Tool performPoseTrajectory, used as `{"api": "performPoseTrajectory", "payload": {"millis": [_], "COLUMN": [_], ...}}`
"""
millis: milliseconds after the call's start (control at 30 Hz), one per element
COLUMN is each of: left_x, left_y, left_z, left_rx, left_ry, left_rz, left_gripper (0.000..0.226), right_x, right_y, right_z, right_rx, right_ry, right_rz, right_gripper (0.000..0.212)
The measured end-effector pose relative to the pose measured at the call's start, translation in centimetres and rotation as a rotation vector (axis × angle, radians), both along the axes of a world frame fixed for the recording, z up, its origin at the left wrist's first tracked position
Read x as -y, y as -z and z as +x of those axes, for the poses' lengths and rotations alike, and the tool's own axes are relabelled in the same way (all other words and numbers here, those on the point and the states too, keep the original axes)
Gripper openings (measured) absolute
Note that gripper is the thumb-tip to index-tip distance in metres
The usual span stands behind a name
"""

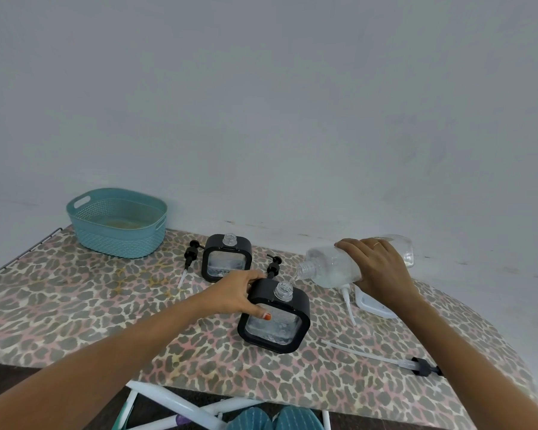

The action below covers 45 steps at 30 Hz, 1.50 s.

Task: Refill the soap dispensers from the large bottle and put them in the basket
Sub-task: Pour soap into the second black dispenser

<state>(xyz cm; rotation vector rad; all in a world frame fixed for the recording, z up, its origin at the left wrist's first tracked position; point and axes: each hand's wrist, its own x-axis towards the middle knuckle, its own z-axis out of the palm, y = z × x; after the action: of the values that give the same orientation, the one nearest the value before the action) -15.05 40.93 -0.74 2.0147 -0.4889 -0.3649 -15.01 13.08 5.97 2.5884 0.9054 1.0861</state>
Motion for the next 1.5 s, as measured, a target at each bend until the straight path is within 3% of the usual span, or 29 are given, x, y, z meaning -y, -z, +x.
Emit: {"api": "performPoseTrajectory", "payload": {"millis": [1500], "left_x": [0.71], "left_y": [0.23], "left_z": [-0.17], "left_rx": [-0.008], "left_ry": [-0.009], "left_rz": [0.045], "left_gripper": [0.065], "right_x": [0.48], "right_y": [-0.04], "right_z": [-0.2], "right_rx": [0.037], "right_ry": [-0.013], "right_rz": [-0.015], "right_gripper": [0.079]}}
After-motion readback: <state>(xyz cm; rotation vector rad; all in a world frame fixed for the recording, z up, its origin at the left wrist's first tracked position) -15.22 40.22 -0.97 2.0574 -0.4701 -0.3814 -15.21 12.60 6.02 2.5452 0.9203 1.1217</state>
